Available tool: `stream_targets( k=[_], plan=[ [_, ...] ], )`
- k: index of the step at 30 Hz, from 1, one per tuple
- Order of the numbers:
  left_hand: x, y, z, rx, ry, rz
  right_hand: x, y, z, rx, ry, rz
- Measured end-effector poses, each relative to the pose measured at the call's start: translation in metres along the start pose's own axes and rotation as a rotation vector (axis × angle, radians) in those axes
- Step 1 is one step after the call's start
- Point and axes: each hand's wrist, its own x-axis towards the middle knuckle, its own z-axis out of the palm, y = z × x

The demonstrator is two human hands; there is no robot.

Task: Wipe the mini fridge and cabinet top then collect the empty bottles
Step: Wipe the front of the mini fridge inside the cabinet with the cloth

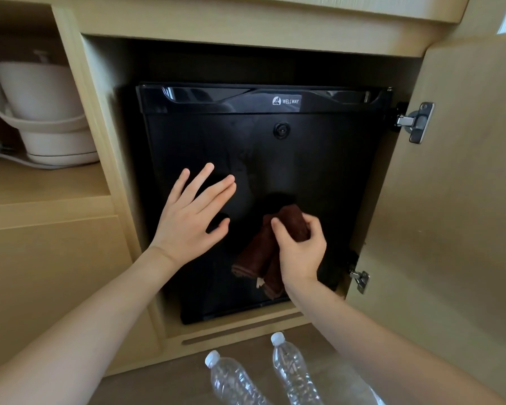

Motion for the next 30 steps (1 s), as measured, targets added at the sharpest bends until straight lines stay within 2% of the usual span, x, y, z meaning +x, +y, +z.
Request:
stream_targets(
  k=[4,6,9,11,13,16,19,22,25,30],
  plan=[
    [0.001,0.004,-0.002,0.0,-0.011,-0.017,-0.018,0.04,-0.015,-0.125,0.071,0.224],
    [0.001,0.003,-0.002,0.009,-0.014,0.002,-0.017,0.038,-0.014,-0.05,0.134,0.29],
    [0.001,-0.003,-0.001,0.055,-0.013,0.075,-0.01,0.014,0.002,0.126,0.147,0.264],
    [0.001,-0.006,0.001,0.073,-0.006,0.102,-0.012,0.01,0.011,0.13,0.11,0.222],
    [0.001,-0.007,0.002,0.078,0.005,0.103,-0.019,0.023,0.01,0.079,0.096,0.271],
    [0.0,-0.006,0.003,0.069,0.007,0.096,-0.027,0.05,-0.002,0.089,0.137,0.537],
    [0.0,-0.005,0.004,0.082,0.018,0.093,-0.022,0.05,-0.01,0.265,0.185,0.78],
    [-0.001,-0.006,0.007,0.114,-0.021,0.197,-0.011,0.036,-0.006,0.377,0.112,0.714],
    [-0.008,-0.001,0.013,0.126,-0.168,0.356,-0.012,0.035,0.0,0.309,0.064,0.588],
    [-0.012,0.012,0.02,0.087,-0.202,0.281,-0.018,0.05,-0.016,0.183,0.008,0.642]
  ],
)
